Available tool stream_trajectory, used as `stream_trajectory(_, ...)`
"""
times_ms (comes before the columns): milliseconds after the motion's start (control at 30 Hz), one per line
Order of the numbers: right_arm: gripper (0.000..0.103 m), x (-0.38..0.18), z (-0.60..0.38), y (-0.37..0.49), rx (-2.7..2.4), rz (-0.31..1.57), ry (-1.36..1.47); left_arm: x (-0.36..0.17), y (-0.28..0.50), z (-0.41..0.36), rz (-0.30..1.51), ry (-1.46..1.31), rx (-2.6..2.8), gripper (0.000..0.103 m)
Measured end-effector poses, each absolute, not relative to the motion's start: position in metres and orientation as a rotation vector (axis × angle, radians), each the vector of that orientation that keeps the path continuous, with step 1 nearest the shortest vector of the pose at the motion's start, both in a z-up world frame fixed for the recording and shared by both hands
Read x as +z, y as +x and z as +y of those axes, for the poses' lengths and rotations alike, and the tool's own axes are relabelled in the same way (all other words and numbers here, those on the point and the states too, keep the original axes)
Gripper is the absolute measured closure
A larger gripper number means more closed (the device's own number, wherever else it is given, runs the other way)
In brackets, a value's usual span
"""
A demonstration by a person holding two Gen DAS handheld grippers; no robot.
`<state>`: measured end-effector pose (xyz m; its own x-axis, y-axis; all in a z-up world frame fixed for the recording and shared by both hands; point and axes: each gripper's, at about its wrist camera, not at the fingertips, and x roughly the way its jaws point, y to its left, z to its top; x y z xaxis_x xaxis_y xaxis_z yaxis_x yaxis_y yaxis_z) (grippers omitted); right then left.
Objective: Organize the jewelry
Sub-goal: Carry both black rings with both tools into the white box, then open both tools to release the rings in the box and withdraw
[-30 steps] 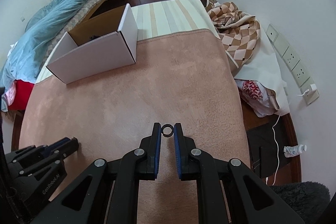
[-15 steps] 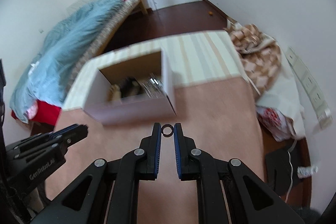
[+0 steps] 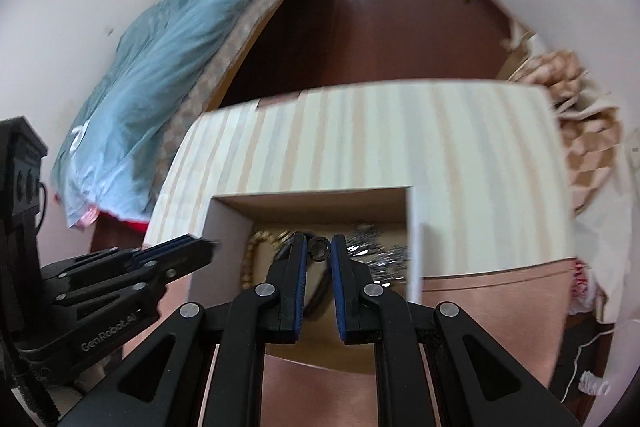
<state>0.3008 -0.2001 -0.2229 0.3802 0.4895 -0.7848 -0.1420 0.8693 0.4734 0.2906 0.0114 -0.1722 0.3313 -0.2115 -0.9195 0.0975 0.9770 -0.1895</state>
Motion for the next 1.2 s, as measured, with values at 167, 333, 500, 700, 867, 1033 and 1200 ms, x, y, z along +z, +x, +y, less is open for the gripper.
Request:
stream_trajectory(167, 0.083, -0.242, -0.194, 0.316, 0.434, 1.208, 0.405, -0.175, 0.297, 0.016, 1.248, -0.133, -0.168, 0.09)
stream_trajectory(333, 0.056, -0.239, -0.204, 0.313, 0.391, 1.185, 0.426, -0.163, 0.293, 0.023, 1.196, -0.11, -0.11, 0.03)
stream_trajectory(500, 0.056, -0.224, -0.212, 0.304, 0.326, 1.147, 0.354, -0.153, 0.287, 0.033, 1.164, -0.067, -0.041, 0.027)
stream_trajectory(700, 0.04, -0.21, -0.211, 0.281, 0.21, 1.122, 0.206, -0.156, 0.269, 0.043, 1.146, -0.021, 0.038, 0.005)
stream_trajectory(867, 0.004, -0.211, -0.207, 0.261, 0.123, 1.132, 0.098, -0.164, 0.254, 0.045, 1.149, 0.013, 0.084, 0.001)
stream_trajectory(1033, 0.003, -0.211, -0.207, 0.245, 0.096, 1.149, 0.065, -0.167, 0.238, 0.044, 1.174, 0.016, 0.095, 0.001)
stream_trajectory(1200, 0.002, -0.193, -0.209, 0.226, 0.082, 1.128, 0.067, -0.151, 0.221, 0.044, 1.155, -0.006, 0.084, 0.001)
